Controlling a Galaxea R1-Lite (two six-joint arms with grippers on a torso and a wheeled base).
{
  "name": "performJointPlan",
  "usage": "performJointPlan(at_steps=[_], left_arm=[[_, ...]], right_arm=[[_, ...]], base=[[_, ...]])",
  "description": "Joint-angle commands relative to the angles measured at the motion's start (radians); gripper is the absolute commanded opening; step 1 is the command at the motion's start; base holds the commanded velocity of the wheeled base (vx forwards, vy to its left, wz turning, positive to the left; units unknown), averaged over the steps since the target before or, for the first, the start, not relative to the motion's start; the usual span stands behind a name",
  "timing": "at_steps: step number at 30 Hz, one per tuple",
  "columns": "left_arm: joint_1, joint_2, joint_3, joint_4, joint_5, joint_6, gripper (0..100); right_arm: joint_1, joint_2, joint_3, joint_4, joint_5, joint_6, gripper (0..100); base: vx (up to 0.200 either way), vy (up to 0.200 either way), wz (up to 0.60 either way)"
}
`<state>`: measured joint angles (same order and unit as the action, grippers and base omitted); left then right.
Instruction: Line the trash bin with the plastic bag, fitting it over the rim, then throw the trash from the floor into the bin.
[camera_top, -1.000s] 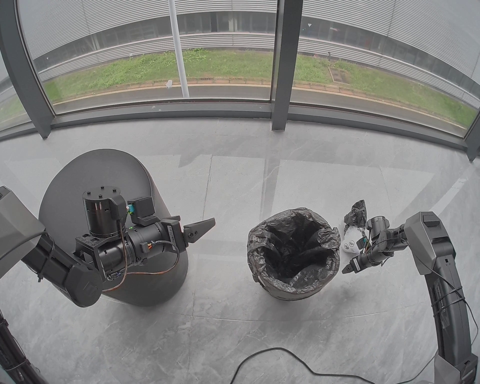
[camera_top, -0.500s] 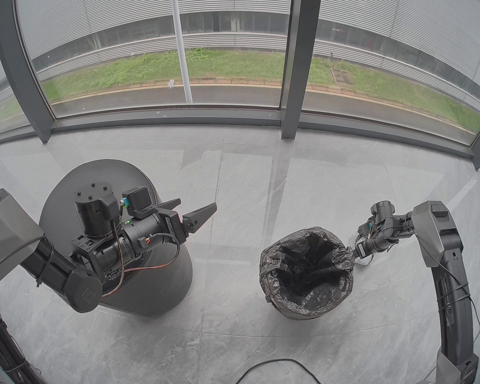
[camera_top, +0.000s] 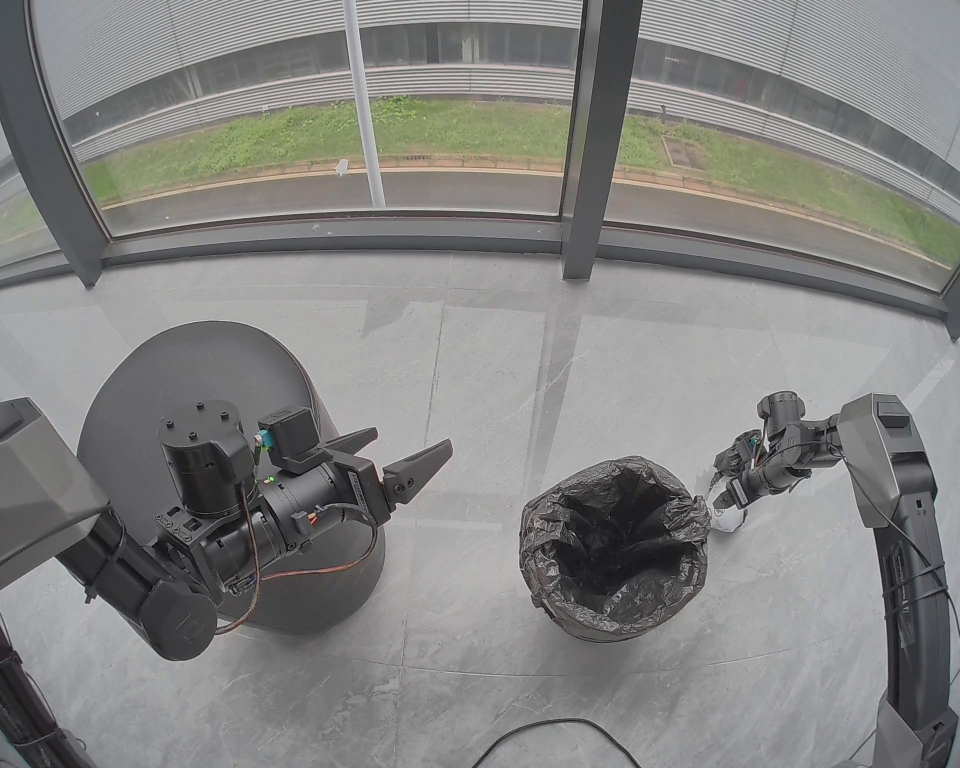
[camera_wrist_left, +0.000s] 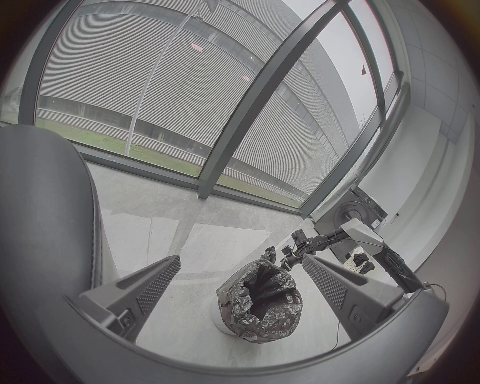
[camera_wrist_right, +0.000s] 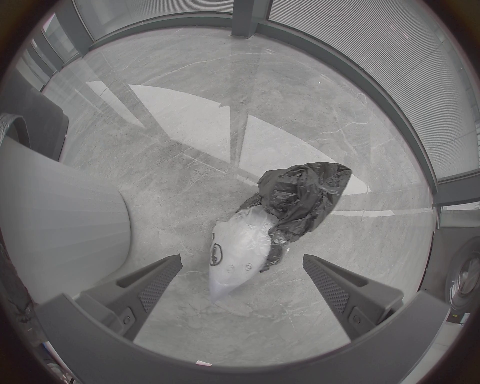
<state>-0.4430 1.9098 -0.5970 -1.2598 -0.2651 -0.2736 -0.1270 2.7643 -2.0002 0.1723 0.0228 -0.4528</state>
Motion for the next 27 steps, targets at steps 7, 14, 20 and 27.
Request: performJointPlan(at_steps=[7, 14, 20, 27], left_arm=[[-0.034, 0.029, 0.010, 0.008, 0.000, -0.001, 100], [-0.063, 0.057, -0.044, -0.001, 0.006, -0.002, 100], [-0.065, 0.060, -0.060, -0.001, 0.014, -0.002, 100], [-0.065, 0.058, -0.056, -0.001, 0.029, -0.004, 100]], right_arm=[[-0.003, 0.067, 0.000, -0.034, -0.003, -0.001, 100], [-0.005, 0.098, 0.000, -0.062, -0.004, 0.000, 100], [-0.005, 0.155, 0.000, -0.102, -0.004, 0.005, 100], [0.000, 0.209, 0.000, -0.171, 0.008, 0.036, 100]], base=[[0.171, -0.171, 0.00], [0.143, -0.143, 0.00], [0.000, 0.000, 0.00], [0.000, 0.000, 0.00]])
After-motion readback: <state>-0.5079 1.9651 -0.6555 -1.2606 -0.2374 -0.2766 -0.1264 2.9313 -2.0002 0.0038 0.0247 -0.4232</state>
